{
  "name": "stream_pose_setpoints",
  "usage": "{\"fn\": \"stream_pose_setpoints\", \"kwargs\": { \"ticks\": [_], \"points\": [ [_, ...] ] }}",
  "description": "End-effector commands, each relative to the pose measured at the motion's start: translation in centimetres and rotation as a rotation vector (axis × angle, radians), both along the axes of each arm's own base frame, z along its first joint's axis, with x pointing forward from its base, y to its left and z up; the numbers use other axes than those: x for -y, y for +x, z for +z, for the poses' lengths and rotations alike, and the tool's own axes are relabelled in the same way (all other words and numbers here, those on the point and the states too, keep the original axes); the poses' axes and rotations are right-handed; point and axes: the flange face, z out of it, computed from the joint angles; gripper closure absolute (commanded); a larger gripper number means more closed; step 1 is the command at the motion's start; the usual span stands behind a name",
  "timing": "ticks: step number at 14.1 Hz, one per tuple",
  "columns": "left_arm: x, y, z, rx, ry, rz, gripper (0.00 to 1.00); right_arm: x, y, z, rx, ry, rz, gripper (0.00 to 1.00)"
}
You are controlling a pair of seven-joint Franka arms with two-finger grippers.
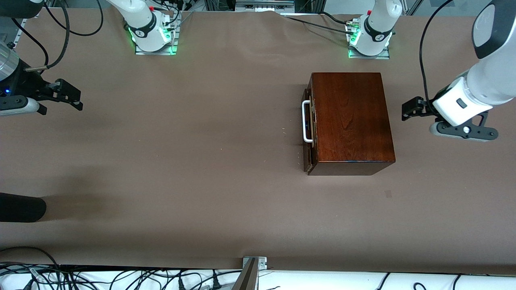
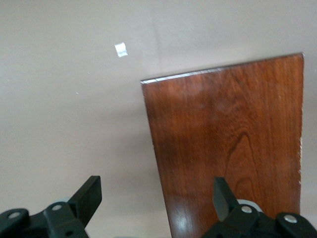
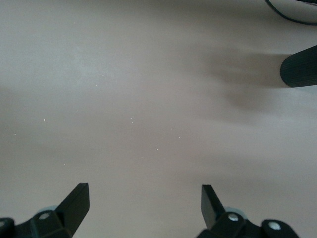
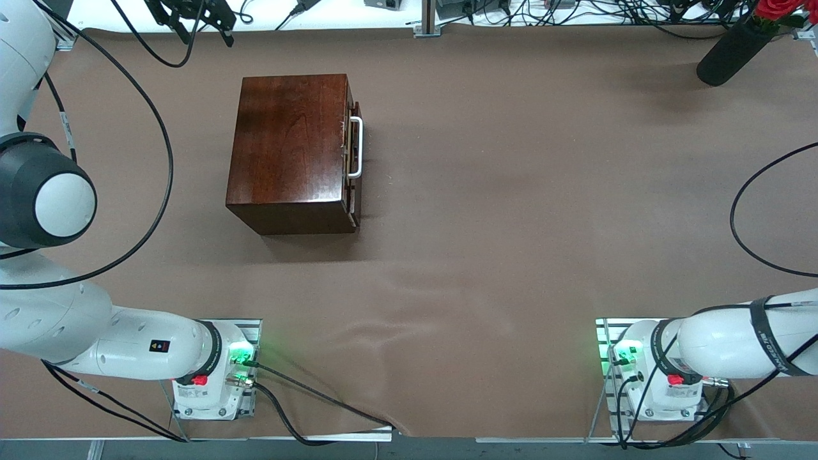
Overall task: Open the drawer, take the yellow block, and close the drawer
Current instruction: 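Move the left gripper to the metal drawer handle of the box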
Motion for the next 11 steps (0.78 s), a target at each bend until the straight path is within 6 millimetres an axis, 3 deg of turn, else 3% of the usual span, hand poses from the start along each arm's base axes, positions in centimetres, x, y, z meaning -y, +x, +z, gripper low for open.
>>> {"fn": "stream_pose_setpoints", "kwargs": {
  "ticks": [1, 4, 7, 9, 11],
  "points": [
    [6.3, -0.3, -0.8, -0.023, -0.02, -0.097, 0.0, 0.1, 0.1, 0.4, 0.007, 0.015, -0.014, 0.0],
    [13.1, 0.0, -3.3, 0.026, 0.002, -0.04, 0.0, 0.1, 0.1, 0.3, 0.005, 0.015, -0.014, 0.0],
    [20.7, -1.3, -6.0, 0.059, 0.02, 0.049, 0.0, 0.1, 0.1, 0.3, 0.003, 0.015, -0.014, 0.0],
    [25.7, -3.1, -8.6, 0.051, 0.045, 0.091, 0.0, 0.1, 0.1, 0.3, 0.003, 0.015, -0.014, 0.0],
    [28.7, -5.1, -11.5, 0.054, 0.128, 0.091, 0.0, 0.1, 0.1, 0.3, 0.003, 0.015, -0.014, 0.0]
  ]
}}
